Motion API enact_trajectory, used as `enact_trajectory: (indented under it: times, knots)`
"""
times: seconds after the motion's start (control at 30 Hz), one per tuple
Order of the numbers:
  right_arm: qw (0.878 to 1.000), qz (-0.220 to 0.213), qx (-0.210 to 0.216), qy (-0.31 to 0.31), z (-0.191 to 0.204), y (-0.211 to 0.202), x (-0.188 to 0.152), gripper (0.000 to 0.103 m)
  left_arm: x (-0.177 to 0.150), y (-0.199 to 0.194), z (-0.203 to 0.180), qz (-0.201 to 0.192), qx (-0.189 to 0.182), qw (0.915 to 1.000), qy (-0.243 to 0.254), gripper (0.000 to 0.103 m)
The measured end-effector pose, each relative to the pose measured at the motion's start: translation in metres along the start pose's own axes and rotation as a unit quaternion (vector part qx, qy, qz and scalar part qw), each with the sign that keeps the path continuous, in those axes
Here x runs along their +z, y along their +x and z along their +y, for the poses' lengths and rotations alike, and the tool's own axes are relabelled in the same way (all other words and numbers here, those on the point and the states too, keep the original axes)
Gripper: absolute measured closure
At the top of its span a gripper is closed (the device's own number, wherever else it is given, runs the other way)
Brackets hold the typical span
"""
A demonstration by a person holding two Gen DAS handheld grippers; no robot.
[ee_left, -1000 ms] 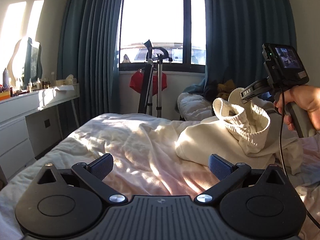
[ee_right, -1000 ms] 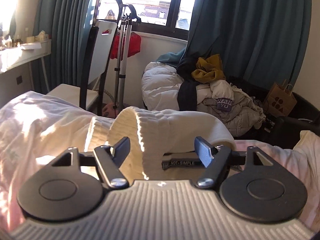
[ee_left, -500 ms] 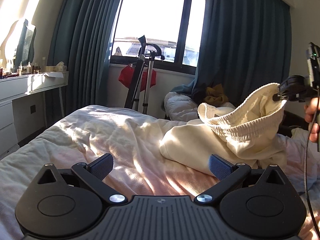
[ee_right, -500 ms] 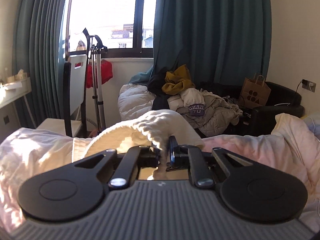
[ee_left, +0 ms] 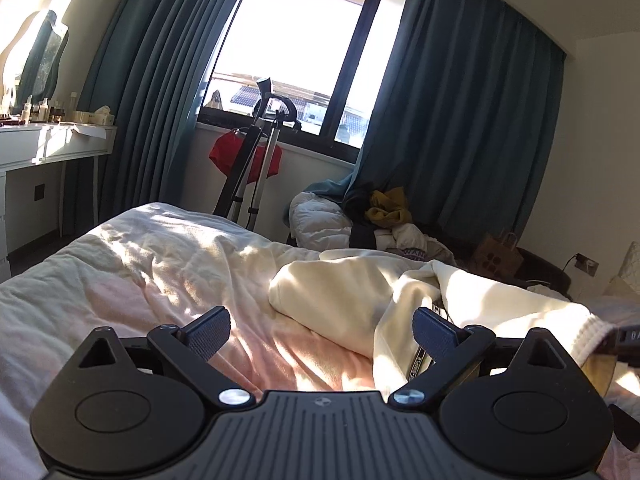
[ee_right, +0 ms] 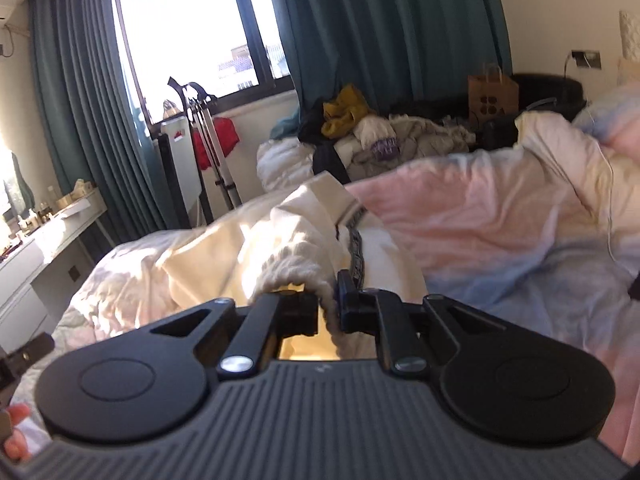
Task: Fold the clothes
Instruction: 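Grasp the ribbed waistband with the right gripper while the left gripper approaches a cuff, then grasp the ribbed leg cuff with the left gripper and lift it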
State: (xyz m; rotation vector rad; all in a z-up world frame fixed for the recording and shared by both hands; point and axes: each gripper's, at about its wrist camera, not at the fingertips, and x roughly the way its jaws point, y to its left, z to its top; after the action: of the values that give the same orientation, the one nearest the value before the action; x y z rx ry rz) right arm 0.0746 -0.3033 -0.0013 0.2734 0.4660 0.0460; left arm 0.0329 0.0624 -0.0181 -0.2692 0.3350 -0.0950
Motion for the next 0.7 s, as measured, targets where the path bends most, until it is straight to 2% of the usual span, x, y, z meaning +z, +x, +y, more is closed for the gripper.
enact_trajectory:
  times: [0.07,0.17,0.33,0.57,0.7]
  knots:
    - [0.999,0.03,-0.015,0.016,-0.018,0.003,-0.017,0.091,-0.007,0.003,-0.004,0.019,-0.002,0.9998,0.001,0.007]
    - [0.995,0.059,-0.015,0.072,-0.046,0.004,-0.027,0.089,-0.021,0.011,-0.011,0.051,-0.007,0.9986,0.013,0.009]
    - [0.987,0.057,0.007,0.148,-0.078,-0.014,-0.04,0.086,-0.034,0.025,-0.017,0.094,-0.036,0.9949,0.002,0.02]
    - [0.983,0.018,0.048,0.174,-0.098,-0.038,-0.032,0.081,-0.042,0.035,-0.033,0.108,-0.075,0.9912,0.019,0.026]
    - [0.979,0.019,0.083,0.187,-0.1,-0.034,-0.03,0.08,-0.048,0.052,-0.047,0.117,-0.088,0.9884,0.042,0.029]
